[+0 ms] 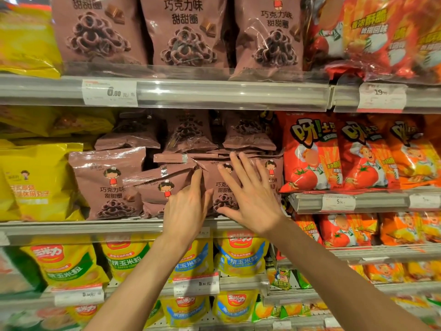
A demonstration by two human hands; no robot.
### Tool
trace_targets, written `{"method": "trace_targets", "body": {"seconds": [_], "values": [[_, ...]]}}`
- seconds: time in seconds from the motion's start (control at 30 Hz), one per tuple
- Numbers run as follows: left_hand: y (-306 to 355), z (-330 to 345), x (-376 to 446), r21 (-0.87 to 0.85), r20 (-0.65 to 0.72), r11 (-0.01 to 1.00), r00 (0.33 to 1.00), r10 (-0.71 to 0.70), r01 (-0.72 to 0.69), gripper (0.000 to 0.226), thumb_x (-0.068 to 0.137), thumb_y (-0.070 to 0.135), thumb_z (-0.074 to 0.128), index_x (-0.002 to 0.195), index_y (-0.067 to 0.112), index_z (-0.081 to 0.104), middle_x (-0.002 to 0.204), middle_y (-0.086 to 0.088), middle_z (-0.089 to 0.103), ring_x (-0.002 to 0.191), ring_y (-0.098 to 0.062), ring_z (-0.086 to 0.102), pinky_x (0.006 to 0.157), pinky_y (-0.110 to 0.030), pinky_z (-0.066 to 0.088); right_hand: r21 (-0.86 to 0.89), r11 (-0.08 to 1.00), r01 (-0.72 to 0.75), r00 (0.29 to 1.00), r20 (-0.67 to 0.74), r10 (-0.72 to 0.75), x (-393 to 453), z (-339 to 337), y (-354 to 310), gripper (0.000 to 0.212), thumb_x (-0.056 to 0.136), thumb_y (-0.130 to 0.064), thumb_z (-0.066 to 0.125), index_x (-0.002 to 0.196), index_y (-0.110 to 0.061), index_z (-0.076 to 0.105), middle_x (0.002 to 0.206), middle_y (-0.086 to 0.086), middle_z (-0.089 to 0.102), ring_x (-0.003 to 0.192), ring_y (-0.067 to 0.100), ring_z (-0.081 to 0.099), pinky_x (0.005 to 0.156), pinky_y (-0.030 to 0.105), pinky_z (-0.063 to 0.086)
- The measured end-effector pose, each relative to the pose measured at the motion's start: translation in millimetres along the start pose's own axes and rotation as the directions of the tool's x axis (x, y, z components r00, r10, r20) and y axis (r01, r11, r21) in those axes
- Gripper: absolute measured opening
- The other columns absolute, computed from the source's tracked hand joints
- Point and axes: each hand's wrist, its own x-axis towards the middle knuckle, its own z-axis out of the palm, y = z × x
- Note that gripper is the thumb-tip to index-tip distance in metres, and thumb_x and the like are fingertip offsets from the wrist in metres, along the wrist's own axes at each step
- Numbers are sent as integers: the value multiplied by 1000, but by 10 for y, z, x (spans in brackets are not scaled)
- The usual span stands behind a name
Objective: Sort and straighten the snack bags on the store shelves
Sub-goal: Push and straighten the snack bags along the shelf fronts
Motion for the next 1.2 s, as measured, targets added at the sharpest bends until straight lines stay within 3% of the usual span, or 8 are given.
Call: {"method": "trace_targets", "body": {"seconds": [0.17, 0.3, 0.43, 0.53, 0.6, 0.77, 0.93, 1.2], "values": [[64, 47, 13, -24, 65, 997, 995, -72, 74, 52, 107, 38, 45, 152, 14, 34, 101, -17, 74, 87, -45, 70, 67, -47, 50, -61, 998, -19, 1000, 21, 20, 1, 0, 17, 99, 87, -72, 54, 164, -21, 16, 172, 14, 2, 158, 36, -4, 123, 63, 11], [-87, -17, -131, -119, 88, 993, 996, 23, -12, 59, 106, 33, 50, 159, 21, 29, 118, -15, 72, 93, -39, 71, 74, -46, 55, -56, 998, -19, 999, 26, 20, -18, 4, -4, 99, 88, -72, 53, 164, -23, 14, 172, 14, -2, 158, 34, -8, 123, 63, 9], [-379, -147, -409, -185, 1, 976, 993, 115, -113, 36, 103, 27, 56, 139, 24, 56, 122, 0, 73, 100, -27, 73, 79, -42, 58, -38, 999, -34, 999, 24, 35, -30, -6, -14, 96, 89, -72, 52, 163, -21, 19, 172, 15, 2, 158, 35, -6, 123, 63, 10], [-635, -254, -473, 23, -156, 978, 965, 209, -208, 29, 97, 22, 59, 124, 14, 63, 113, -6, 64, 96, -31, 64, 76, -45, 54, 5, 998, -58, 998, -6, 58, -8, 7, -89, 94, 90, -71, 51, 162, -17, 24, 171, 16, 4, 159, 34, -5, 124, 61, 7], [-753, -315, -435, 159, -226, 967, 946, 234, -201, 38, 92, 16, 65, 130, 8, 65, 128, -15, 58, 111, -36, 55, 88, -48, 49, 42, 998, -55, 997, -52, 57, 19, 12, -168, 91, 92, -68, 51, 161, -14, 25, 171, 17, 4, 159, 33, -3, 126, 58, 6], [-788, -248, -218, 303, -135, 931, 958, 253, -203, 55, 103, 34, 51, 153, 12, 44, 167, -20, 24, 155, -36, 22, 123, -53, 24, 129, 991, -25, 993, -114, 40, 116, 52, -394, 86, 98, -58, 51, 162, -11, 20, 171, 18, 1, 159, 33, -1, 127, 54, 10], [-806, -32, -86, 355, -79, 914, 968, 240, -197, 58, 107, 39, 41, 158, 14, 34, 170, -18, 14, 158, -34, 11, 127, -54, 13, 145, 983, -117, 980, -146, 138, 134, 98, -451, 81, 95, -49, 50, 162, -13, 23, 171, 19, 4, 159, 32, 6, 126, 50, 18], [-855, 25, 8, 373, -45, 907, 973, 226, -194, 60, 107, 42, 37, 160, 14, 31, 170, -17, 9, 159, -33, 5, 127, -55, 12, 58, 982, -178, 979, -89, 183, 174, 214, -537, 81, 99, -54, 39, 164, -16, 12, 171, 18, 0, 159, 33, 0, 127, 56, 7]]}}
